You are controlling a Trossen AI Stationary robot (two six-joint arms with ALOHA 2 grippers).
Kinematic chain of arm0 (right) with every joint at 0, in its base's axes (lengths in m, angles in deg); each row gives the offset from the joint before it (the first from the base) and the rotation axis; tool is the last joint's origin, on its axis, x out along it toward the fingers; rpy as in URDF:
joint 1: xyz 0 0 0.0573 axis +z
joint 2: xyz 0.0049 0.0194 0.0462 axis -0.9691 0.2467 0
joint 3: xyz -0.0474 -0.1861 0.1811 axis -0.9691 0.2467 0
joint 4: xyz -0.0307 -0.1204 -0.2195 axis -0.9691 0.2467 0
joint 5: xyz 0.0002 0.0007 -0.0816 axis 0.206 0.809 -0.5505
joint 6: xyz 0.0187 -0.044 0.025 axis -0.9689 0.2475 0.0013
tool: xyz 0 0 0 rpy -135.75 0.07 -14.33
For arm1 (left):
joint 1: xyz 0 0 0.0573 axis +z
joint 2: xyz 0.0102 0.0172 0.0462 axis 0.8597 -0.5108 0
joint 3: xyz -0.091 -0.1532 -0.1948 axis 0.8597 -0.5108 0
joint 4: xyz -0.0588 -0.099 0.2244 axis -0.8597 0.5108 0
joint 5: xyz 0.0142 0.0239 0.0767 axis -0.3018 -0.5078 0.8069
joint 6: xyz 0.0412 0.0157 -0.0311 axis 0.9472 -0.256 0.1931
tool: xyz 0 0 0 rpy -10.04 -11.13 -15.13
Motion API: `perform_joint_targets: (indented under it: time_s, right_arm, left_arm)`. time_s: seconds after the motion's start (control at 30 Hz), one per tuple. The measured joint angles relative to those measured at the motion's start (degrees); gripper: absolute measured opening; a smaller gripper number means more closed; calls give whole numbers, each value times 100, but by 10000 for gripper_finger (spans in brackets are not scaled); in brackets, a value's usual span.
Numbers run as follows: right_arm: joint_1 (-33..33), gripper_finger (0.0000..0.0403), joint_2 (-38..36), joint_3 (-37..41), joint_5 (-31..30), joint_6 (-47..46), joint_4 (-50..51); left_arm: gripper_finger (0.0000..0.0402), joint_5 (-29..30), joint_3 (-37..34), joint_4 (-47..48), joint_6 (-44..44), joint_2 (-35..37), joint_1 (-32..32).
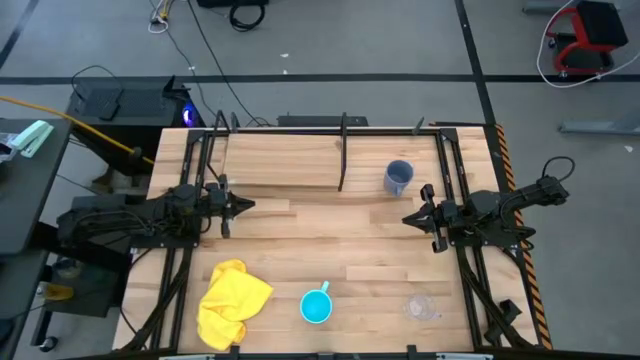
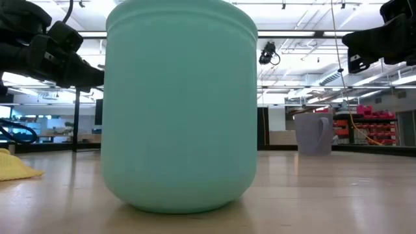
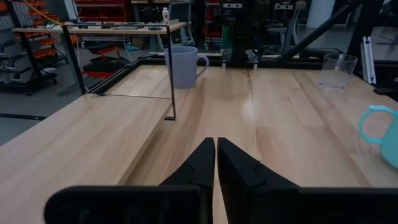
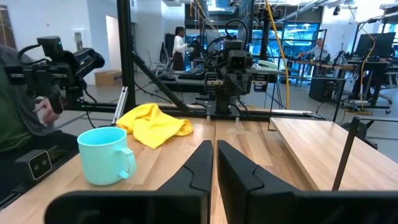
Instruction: Stack small to large cups/mugs on shelf
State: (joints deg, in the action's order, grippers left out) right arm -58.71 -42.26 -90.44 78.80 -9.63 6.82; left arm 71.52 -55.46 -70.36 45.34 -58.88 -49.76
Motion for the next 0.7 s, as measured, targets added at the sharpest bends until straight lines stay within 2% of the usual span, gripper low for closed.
perform_joint_targets:
  time_s: [0.43,0.7]
  right_arm:
    - [-1,29,1,0,0,0,-1]
    - [-1,29,2,0,0,0,-2]
  left_arm:
    - [36,0,0,-1,2,-1,1]
    - [28,0,0,-1,0,0,2]
